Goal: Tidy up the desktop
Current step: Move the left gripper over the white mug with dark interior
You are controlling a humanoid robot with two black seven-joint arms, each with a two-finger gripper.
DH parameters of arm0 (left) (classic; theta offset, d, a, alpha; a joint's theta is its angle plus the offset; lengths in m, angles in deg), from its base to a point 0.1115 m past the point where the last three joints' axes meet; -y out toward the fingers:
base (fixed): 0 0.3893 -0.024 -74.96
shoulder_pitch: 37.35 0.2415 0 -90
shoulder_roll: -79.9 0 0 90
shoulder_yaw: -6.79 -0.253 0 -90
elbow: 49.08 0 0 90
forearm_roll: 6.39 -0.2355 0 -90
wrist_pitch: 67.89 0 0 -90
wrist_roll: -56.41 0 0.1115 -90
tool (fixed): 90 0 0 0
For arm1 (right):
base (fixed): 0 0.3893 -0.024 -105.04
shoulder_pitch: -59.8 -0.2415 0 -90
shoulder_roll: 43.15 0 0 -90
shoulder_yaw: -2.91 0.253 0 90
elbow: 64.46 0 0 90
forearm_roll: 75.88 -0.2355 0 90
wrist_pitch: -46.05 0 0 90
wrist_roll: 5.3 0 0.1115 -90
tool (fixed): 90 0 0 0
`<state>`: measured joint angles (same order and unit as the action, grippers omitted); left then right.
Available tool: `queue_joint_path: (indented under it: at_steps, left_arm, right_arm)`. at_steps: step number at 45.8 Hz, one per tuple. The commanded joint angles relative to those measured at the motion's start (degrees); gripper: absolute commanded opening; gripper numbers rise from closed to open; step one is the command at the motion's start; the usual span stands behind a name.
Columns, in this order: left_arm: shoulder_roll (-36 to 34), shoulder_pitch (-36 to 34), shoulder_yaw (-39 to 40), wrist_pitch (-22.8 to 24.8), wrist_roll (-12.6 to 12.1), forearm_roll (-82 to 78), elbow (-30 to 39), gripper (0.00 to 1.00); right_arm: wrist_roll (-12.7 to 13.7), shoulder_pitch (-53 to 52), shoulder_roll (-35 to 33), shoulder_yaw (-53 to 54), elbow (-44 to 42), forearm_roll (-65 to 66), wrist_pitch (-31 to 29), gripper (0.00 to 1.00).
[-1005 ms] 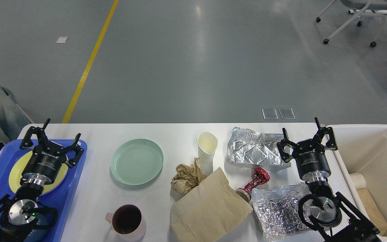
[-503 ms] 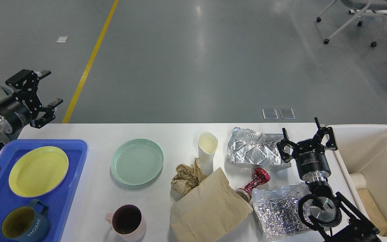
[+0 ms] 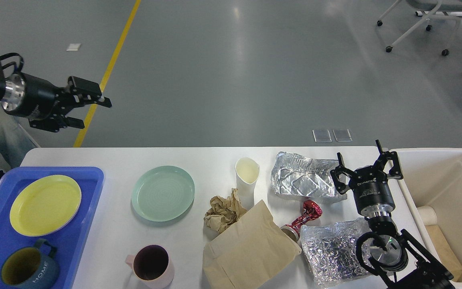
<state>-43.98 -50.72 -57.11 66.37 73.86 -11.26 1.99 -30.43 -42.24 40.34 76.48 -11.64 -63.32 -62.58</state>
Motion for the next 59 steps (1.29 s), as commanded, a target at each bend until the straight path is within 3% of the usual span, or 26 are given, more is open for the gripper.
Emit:
queue_joint_path:
  at_steps: [1,17,21,27,30,38,40,50,55,59]
  left_arm:
    - [3.73,-7.27,-4.47,3.03,-0.22,0.04,8.49,0.97]
    - [17.78,-25.99,-8.43,3.99,0.05,0.39,20.72,0.97]
    - [22.08,-32.14,-12.46,4.34,0.04,1.27,27.13,0.97]
    - [31.58,-41.12,-18.97,4.87,-0.48,8.55,31.45,0.96]
    - [32.90,-42.61,-21.34,4.87,-3.37,14.78,33.47,0.97]
    - [33.52,-46.49,-22.58,4.87,-17.08,25.52,39.88,0.96]
    - [33.78,-46.49,-22.76,4.78,-19.37,27.80,40.68,0.96]
    - [33.70,-46.40,-21.97,4.96,-19.29,29.40,40.51,0.97]
    - [33.61,-42.72,-22.32,2.24,-19.29,29.39,40.33,0.97]
    - [33.43,-40.69,-21.88,2.85,-19.38,29.57,40.16,0.96]
  right_arm:
    - [-0.01,0.00,0.00,0.00,0.00,0.00,0.00,1.00]
    - [-0.01,0.00,0.00,0.00,0.00,0.00,0.00,1.00]
    - [-0.01,0.00,0.00,0.00,0.00,0.00,0.00,1.00]
    - [-0.01,0.00,0.00,0.00,0.00,0.00,0.00,1.00]
    - [-0.01,0.00,0.00,0.00,0.00,0.00,0.00,1.00]
    - [-0.01,0.00,0.00,0.00,0.00,0.00,0.00,1.00]
    - [-0.01,0.00,0.00,0.00,0.00,0.00,0.00,1.00]
    - [-0.01,0.00,0.00,0.00,0.00,0.00,0.00,1.00]
    - [-0.01,0.00,0.00,0.00,0.00,0.00,0.00,1.00]
    - [-0.01,0.00,0.00,0.00,0.00,0.00,0.00,1.00]
